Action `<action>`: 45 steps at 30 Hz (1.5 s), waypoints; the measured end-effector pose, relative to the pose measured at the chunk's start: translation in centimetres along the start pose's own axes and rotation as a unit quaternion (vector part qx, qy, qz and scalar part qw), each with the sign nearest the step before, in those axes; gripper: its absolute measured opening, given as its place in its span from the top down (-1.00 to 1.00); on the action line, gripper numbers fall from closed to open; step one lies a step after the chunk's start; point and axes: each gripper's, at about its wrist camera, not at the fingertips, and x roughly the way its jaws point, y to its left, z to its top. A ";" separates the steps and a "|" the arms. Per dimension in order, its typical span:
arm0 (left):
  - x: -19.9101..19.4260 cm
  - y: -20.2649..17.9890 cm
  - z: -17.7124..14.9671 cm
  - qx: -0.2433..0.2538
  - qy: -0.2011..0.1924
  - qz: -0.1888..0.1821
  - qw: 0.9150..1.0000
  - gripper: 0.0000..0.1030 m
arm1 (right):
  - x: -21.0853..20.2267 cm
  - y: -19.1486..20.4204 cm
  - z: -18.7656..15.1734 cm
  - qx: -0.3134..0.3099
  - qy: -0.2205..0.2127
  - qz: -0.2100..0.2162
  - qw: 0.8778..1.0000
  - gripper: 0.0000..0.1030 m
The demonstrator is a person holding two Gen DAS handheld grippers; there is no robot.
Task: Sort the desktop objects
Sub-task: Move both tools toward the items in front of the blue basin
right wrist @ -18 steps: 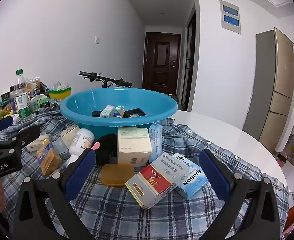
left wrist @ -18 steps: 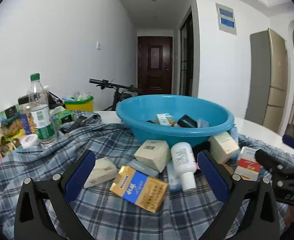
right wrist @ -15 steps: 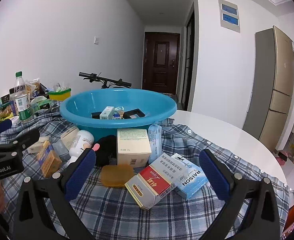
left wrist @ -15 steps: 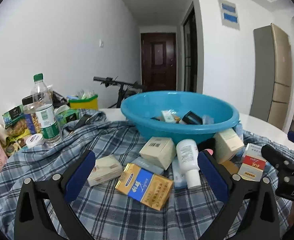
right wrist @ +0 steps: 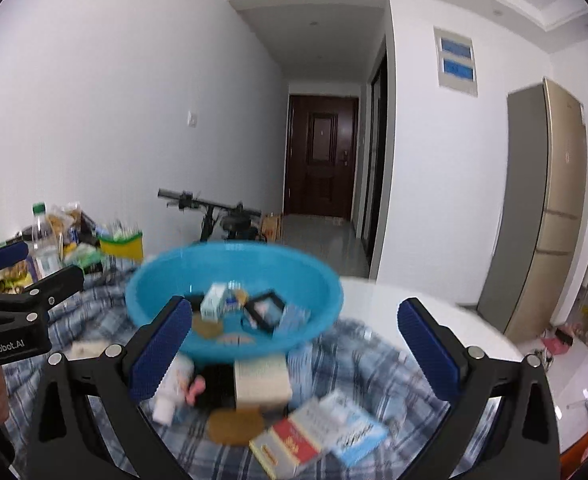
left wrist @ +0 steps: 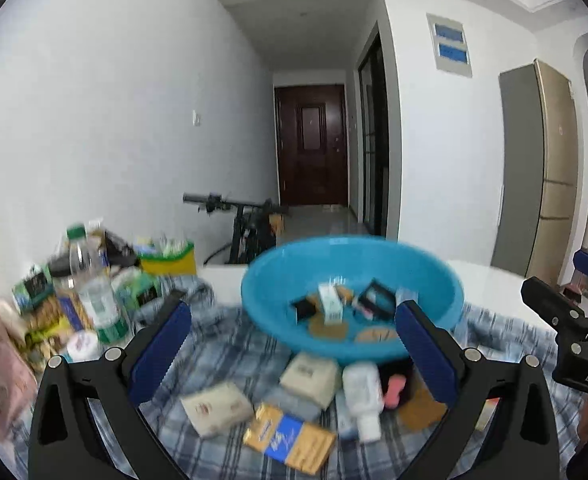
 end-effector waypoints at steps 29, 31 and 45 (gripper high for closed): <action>2.3 -2.5 6.4 0.058 0.092 -0.013 0.994 -1.00 | 1.5 -1.4 6.5 0.003 0.063 0.029 0.998 -0.99; 3.1 -2.3 5.1 0.050 0.111 -0.022 0.992 -1.00 | 1.8 -1.7 5.6 0.010 0.076 0.030 0.997 -0.99; 5.7 -3.0 -3.1 0.054 0.196 -0.041 0.978 -1.00 | 3.1 -1.0 0.6 0.005 0.140 0.039 0.989 -0.99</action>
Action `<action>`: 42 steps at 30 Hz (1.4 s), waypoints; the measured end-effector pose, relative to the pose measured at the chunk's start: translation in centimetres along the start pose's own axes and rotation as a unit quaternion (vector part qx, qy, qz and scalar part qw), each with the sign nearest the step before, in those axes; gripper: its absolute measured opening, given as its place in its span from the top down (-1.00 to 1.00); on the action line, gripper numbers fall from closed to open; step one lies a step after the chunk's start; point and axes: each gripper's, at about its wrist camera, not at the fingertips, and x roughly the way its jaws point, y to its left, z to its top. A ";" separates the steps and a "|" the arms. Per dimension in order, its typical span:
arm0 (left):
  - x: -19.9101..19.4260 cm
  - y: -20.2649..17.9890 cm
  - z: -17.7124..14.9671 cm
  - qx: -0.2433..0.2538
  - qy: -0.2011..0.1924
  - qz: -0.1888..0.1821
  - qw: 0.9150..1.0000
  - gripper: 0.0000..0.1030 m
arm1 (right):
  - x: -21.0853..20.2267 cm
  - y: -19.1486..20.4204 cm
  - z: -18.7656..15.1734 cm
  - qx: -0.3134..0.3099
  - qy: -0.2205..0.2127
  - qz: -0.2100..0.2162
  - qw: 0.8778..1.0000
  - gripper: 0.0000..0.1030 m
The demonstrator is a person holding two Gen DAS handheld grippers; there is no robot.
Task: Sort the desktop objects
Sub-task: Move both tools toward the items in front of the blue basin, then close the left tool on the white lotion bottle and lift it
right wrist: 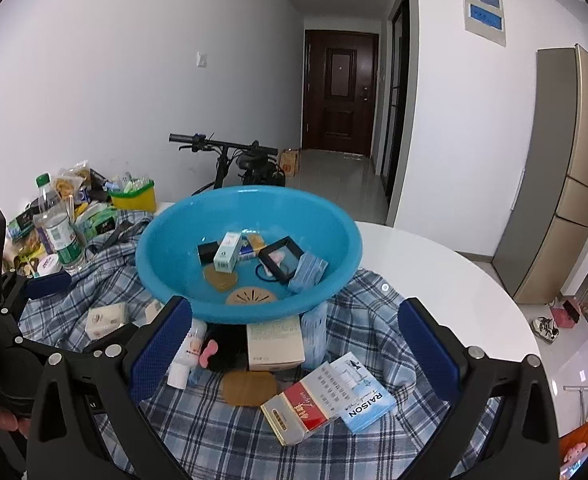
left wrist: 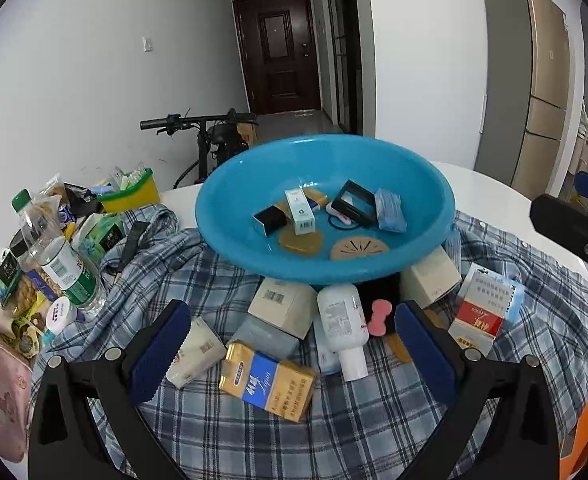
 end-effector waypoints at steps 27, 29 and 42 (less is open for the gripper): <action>9.6 -2.1 -1.4 -0.007 0.090 -0.083 0.992 -0.02 | 4.4 -1.9 -2.8 0.026 0.046 0.011 0.999 -0.52; 10.1 -2.2 -1.4 -0.003 0.096 -0.088 0.991 0.18 | 4.7 -2.2 -2.9 0.032 0.048 0.013 0.998 -0.50; 13.3 -3.2 -1.6 0.002 0.134 -0.079 0.988 0.14 | 5.5 -3.3 -3.5 0.053 0.057 0.013 0.997 -0.49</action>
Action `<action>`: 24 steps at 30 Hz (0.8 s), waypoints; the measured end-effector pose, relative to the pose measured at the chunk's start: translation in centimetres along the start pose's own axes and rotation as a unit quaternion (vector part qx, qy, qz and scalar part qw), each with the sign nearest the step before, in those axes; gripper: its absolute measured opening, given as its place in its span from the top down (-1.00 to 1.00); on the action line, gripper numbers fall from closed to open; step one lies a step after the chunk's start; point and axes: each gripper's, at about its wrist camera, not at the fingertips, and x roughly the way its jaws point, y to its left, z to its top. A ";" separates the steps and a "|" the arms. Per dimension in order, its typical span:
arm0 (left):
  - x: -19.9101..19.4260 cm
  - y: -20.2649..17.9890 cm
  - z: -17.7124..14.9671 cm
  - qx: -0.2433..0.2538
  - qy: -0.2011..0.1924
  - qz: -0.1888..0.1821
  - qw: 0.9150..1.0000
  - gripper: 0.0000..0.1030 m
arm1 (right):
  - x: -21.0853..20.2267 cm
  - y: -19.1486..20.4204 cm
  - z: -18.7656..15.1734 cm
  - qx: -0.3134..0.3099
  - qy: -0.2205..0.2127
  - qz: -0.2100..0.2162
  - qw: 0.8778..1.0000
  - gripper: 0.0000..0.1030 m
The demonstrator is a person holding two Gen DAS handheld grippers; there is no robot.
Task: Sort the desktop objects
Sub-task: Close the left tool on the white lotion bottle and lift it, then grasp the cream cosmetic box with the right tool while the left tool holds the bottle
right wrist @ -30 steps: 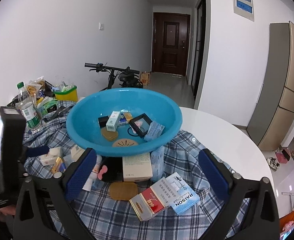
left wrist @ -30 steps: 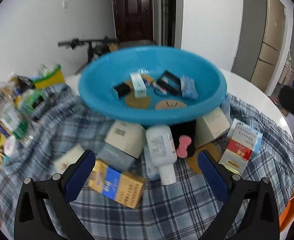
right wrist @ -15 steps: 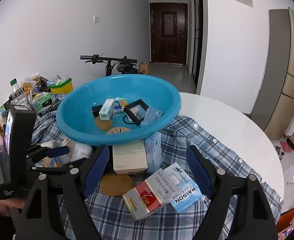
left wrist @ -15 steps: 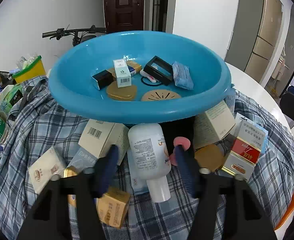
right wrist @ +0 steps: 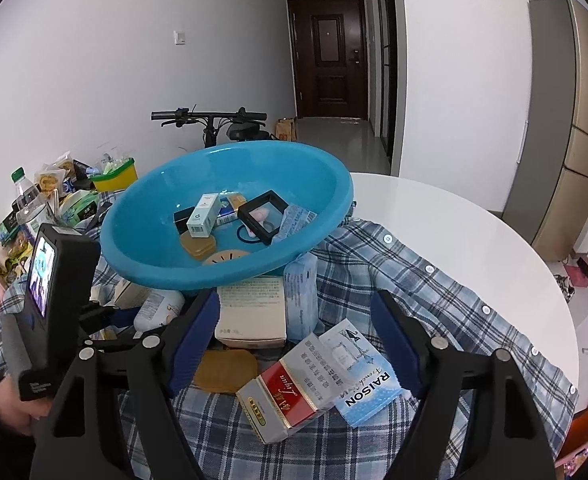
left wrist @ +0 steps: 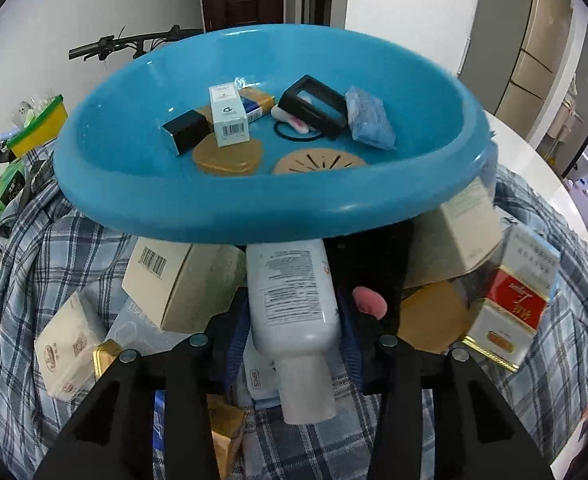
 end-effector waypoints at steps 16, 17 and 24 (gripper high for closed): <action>-3.4 -0.2 -0.9 0.003 -0.040 -0.002 0.999 0.19 | 0.6 0.9 -0.9 -0.018 0.012 0.021 1.000 -0.49; -4.0 -0.1 -1.1 0.001 -0.048 -0.005 0.999 0.19 | 0.9 1.1 -1.0 -0.020 0.015 0.026 0.999 -0.49; -5.5 2.0 -2.7 -0.042 -0.068 -0.011 0.997 0.19 | 4.2 2.4 -2.1 -0.026 0.056 0.062 0.996 -0.34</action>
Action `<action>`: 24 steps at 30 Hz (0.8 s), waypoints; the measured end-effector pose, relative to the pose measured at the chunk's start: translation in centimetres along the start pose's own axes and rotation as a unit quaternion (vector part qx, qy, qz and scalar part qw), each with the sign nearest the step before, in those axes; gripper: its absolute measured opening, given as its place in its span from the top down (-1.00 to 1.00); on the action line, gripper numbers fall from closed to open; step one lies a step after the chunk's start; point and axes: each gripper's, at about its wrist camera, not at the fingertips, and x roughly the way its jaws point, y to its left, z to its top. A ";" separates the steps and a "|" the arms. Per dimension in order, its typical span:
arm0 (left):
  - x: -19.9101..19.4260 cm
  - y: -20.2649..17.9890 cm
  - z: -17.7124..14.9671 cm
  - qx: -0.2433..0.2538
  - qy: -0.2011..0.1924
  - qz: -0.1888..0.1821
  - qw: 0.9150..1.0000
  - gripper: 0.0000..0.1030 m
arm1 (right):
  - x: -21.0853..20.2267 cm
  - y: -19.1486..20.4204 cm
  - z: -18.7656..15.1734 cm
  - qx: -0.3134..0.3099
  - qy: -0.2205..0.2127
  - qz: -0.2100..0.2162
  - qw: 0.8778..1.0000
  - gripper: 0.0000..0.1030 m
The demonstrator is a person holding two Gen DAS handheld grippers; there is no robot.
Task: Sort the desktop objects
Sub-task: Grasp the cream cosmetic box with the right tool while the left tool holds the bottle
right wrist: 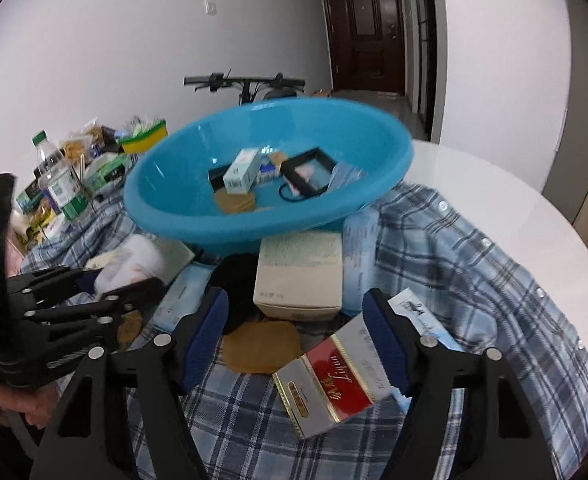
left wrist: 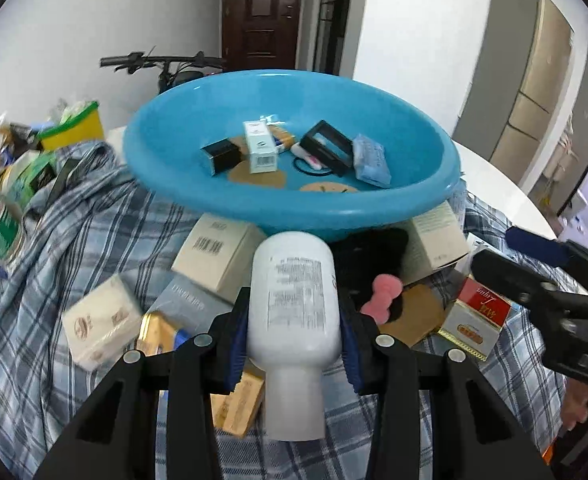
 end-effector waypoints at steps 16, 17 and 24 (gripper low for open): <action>-2.1 -0.5 -0.7 0.023 -0.037 0.015 0.999 0.20 | 4.7 0.2 0.5 -0.012 0.043 -0.026 0.999 -0.26; -2.4 -0.5 -0.7 0.022 -0.043 0.018 0.999 0.20 | 5.0 0.3 0.5 -0.014 0.047 -0.028 0.998 -0.17; -3.1 -0.8 -0.6 0.028 -0.048 0.011 0.998 0.20 | 5.5 1.0 0.5 -0.026 0.053 -0.037 0.998 -0.11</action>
